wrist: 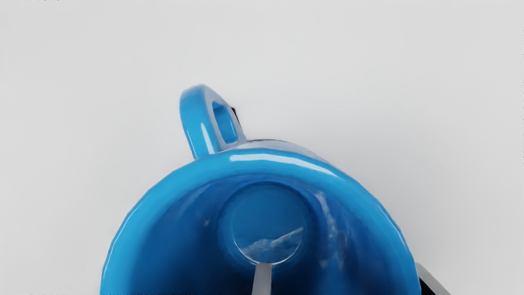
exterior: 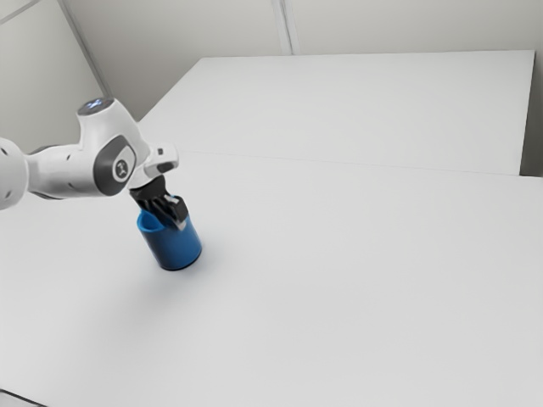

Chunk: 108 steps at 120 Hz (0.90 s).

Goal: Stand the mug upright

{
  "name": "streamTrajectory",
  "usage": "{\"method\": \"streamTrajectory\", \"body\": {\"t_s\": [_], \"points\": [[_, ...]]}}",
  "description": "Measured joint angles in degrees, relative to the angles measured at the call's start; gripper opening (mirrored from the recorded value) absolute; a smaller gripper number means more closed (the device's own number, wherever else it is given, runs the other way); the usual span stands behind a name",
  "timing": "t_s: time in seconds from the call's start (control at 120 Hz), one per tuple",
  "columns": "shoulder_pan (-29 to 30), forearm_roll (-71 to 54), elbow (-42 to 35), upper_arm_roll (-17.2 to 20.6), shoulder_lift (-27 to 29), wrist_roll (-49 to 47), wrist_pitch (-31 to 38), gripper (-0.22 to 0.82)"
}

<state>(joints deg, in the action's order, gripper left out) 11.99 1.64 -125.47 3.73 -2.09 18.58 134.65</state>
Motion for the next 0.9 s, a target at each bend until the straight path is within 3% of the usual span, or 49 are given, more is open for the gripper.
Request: {"method": "streamTrajectory", "body": {"t_s": [0.225, 0.333, 0.492, 0.592, 0.9], "points": [[1.9, 0.7, 5.5, 2.9, 4.2, -2.5, -3.3, 0.50], [0.3, 1.0, 14.4, 3.4, 2.4, -3.5, -9.2, 0.54], [-2.3, 1.3, 32.9, 3.2, -5.0, -4.6, -21.9, 0.57], [-2.4, 1.0, 39.9, 2.8, -6.2, -5.3, -29.5, 0.59], [-3.3, 0.4, 42.6, 2.8, -5.5, -6.6, -40.2, 0.60]]}}
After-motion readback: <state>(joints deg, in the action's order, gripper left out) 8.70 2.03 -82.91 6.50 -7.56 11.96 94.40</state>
